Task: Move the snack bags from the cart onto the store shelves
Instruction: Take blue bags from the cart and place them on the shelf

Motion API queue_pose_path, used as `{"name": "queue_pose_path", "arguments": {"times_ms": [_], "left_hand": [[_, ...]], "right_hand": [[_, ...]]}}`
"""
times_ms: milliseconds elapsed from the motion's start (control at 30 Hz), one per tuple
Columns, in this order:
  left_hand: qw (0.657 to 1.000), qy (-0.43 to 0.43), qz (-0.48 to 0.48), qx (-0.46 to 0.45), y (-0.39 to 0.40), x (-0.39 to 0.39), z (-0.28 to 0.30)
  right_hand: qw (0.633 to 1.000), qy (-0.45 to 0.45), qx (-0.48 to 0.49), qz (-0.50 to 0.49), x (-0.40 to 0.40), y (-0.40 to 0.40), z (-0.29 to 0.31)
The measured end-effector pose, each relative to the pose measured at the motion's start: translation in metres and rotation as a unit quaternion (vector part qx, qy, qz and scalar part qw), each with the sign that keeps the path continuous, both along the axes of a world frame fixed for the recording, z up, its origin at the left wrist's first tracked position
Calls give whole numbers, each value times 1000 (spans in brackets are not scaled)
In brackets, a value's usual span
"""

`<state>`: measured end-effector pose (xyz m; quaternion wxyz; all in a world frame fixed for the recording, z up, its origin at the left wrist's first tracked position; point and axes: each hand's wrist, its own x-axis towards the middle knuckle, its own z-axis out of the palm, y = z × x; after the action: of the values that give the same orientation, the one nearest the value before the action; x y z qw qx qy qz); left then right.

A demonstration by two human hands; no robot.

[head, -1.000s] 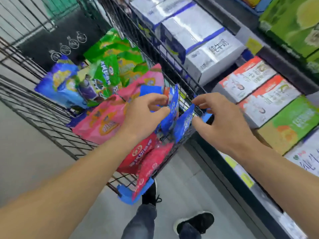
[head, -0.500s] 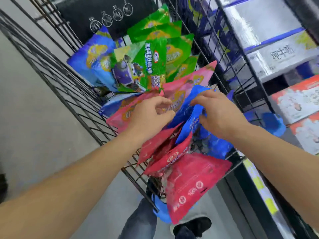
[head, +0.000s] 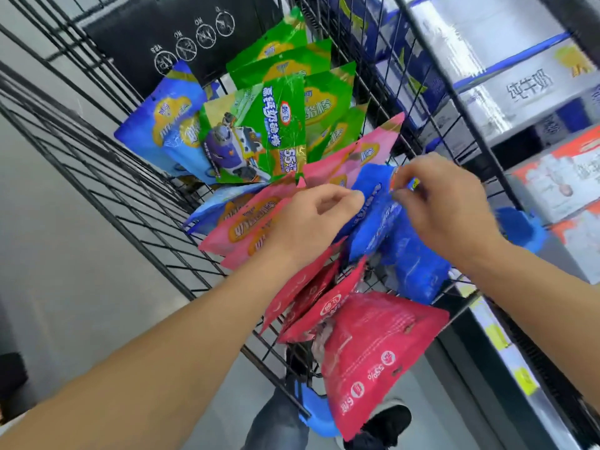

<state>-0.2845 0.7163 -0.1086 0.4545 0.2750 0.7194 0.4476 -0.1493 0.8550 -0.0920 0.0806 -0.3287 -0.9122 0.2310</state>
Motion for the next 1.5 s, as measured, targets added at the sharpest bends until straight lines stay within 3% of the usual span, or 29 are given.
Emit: {"name": "queue_pose_path", "arguments": {"times_ms": [167,267,367,467,567,667,733,833,967,1100,1500], "left_hand": [[991,-102,-45,75,9,8,-5],[992,-74,-29,98,20,13,-8],[993,-20,63,101,35,16,-1],[991,-15,93,90,43,11,6],[979,-101,149,91,44,5,13],[951,-216,199,99,44,-1,18],[938,-255,218,91,45,-3,22],[934,-282,208,63,43,4,29],[963,-230,141,-12,32,24,31],[983,-142,97,-56,40,48,38],[990,-42,-115,-74,117,236,57]], "right_hand": [[979,139,-17,-146,-8,18,37],[966,177,-38,-185,-10,24,52],[959,204,-46,-192,-4,22,58],[948,243,-30,-201,0,16,62],[929,267,-50,-249,9,15,56],[916,216,-144,-304,18,14,43],[901,204,-234,-305,24,8,36],[880,232,-266,-319,35,-1,24],[835,279,-285,-378,56,0,15],[819,296,-284,-401,97,-1,21],[733,338,-245,-537,317,-8,30]]}}
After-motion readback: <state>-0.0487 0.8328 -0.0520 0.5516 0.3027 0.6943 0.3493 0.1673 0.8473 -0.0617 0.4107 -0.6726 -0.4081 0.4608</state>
